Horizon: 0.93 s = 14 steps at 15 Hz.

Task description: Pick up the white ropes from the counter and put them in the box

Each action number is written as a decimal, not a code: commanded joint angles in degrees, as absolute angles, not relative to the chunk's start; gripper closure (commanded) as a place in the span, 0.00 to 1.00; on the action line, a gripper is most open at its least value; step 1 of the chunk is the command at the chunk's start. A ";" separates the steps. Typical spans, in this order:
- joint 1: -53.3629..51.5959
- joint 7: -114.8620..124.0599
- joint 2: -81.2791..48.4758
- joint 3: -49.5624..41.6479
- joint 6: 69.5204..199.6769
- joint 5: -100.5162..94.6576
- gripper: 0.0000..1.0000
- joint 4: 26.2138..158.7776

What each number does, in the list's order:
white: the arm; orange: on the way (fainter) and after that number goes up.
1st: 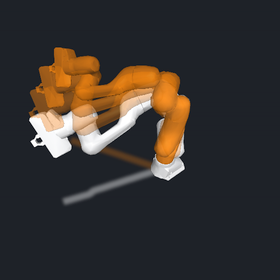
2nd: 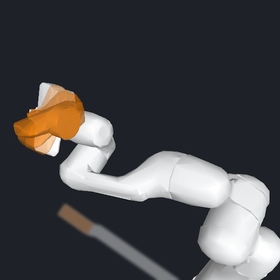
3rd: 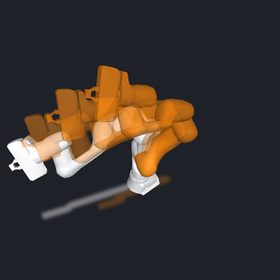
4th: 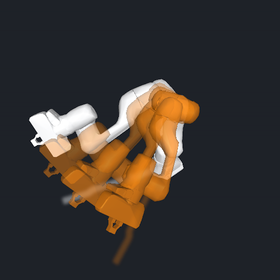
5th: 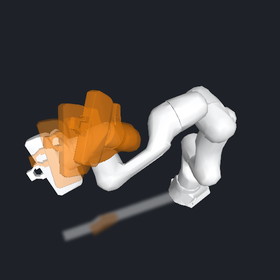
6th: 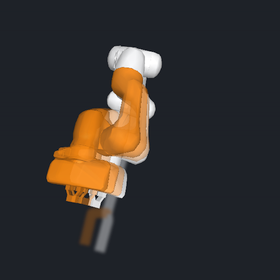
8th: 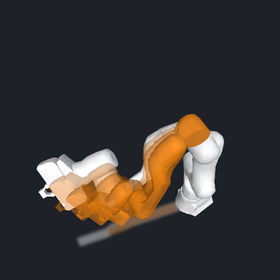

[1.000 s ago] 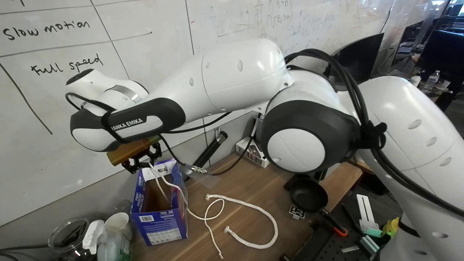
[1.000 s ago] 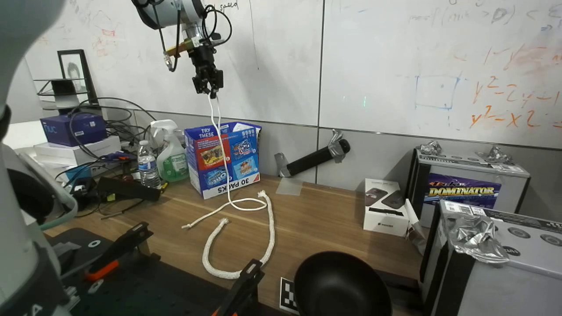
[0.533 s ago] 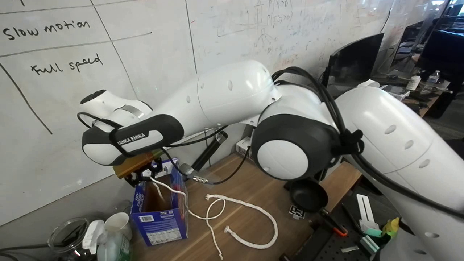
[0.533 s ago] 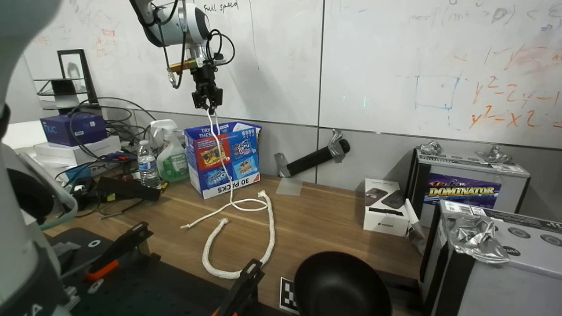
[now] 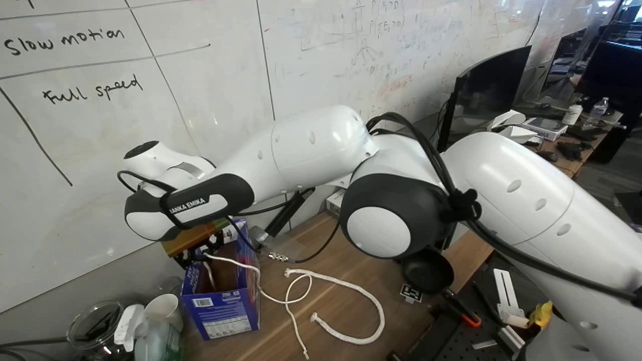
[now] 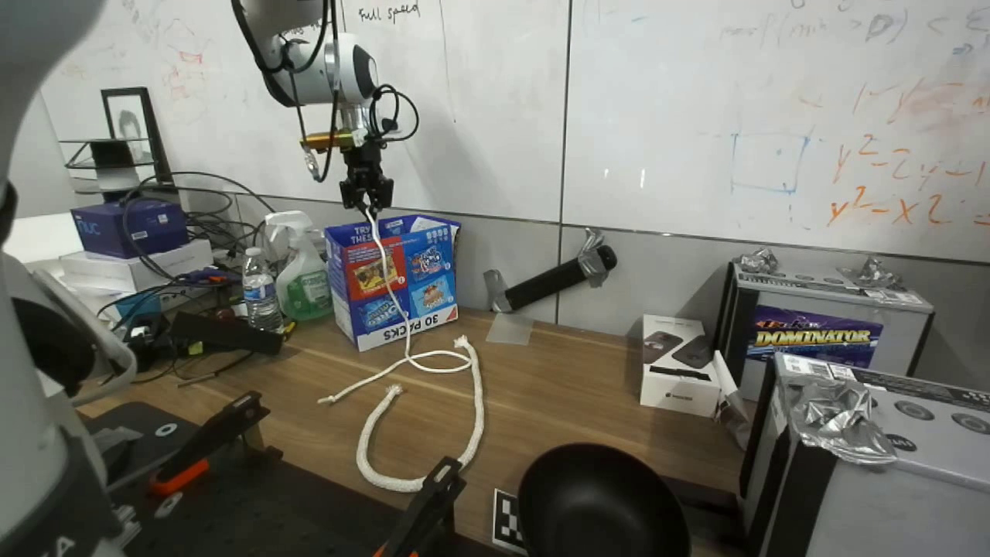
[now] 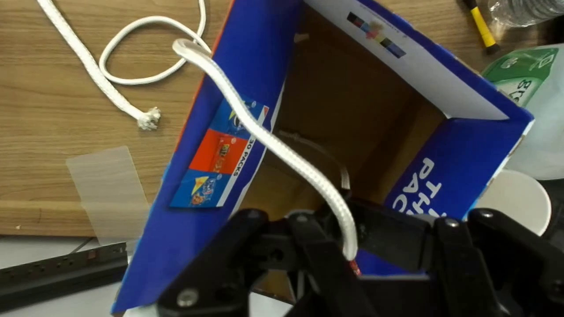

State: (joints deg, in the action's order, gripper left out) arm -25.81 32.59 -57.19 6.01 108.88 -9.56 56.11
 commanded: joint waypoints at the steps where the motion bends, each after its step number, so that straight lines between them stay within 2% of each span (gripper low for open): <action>1: -25.06 30.85 -60.34 6.83 108.05 -8.49 0.98 51.42; 3: -25.15 31.02 -60.91 6.67 107.21 -8.65 0.95 50.85; 4: -25.15 31.02 -61.08 6.63 106.23 -8.65 0.73 50.43; 6: -25.07 31.19 -61.32 6.58 105.14 -8.63 0.63 49.69; 14: -25.73 32.46 -58.49 5.24 99.87 -10.27 0.01 49.18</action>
